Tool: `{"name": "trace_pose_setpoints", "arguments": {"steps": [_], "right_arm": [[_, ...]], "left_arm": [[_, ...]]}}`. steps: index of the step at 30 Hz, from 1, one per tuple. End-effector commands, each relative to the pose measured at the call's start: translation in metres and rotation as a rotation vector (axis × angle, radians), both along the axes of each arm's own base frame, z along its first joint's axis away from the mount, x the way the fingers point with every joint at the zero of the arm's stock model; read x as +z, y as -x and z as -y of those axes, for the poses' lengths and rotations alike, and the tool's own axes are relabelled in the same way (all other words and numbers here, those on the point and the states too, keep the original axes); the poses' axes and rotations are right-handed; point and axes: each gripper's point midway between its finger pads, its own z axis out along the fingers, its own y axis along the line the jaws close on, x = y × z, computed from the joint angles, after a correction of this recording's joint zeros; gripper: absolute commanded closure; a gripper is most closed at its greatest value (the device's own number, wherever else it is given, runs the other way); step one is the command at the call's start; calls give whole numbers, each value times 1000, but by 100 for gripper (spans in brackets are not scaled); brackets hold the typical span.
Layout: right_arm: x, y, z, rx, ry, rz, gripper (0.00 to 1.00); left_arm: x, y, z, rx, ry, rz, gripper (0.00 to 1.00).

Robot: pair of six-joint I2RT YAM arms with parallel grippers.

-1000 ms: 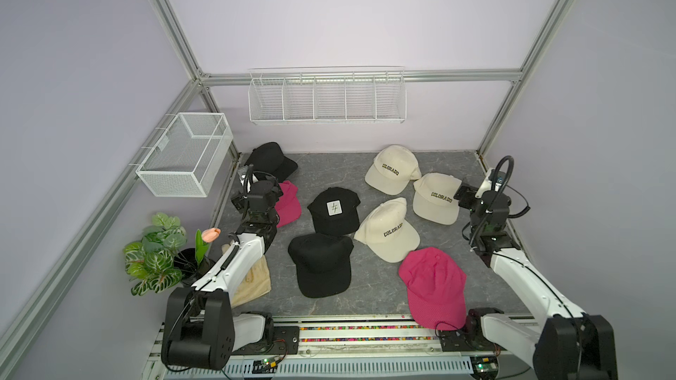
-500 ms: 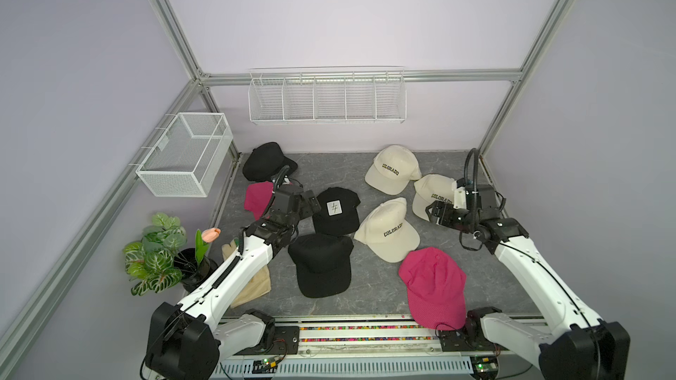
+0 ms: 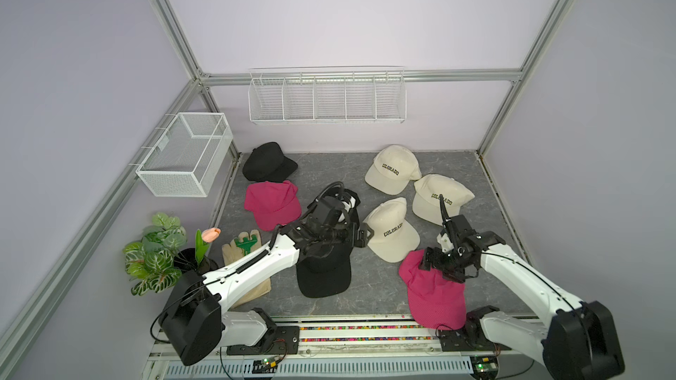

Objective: Stack the baseball caps by color
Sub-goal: Adjust the baseball cap at the center of the board.

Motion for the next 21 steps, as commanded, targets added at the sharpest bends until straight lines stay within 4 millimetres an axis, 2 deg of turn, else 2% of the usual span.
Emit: {"name": "trace_pose_setpoints", "arguments": {"steps": [1,3,8,11,14,16,18,21], "right_arm": [[-10,-45,-4,-31,27,132,10],[-16,-65,2,-50,84,175,9],[-27,-110,10,-66,181,256,6],[-32,-128,16,-82,232,288,6],[-32,-143,33,-124,304,300,7],[-28,-152,45,-160,332,312,7],[-24,-158,54,-181,335,315,7],[-14,-162,61,-170,343,330,8]], "left_arm": [[-8,22,31,-186,27,-32,1],[-27,27,41,-220,23,-86,1],[-81,19,50,-171,-33,-193,1],[-93,11,58,-169,-56,-209,1],[-97,-6,59,-139,-119,-172,1],[-103,-19,53,-100,-154,-173,1],[-109,-32,40,-35,-177,-186,1],[-118,-49,6,95,-198,-203,1]]}}
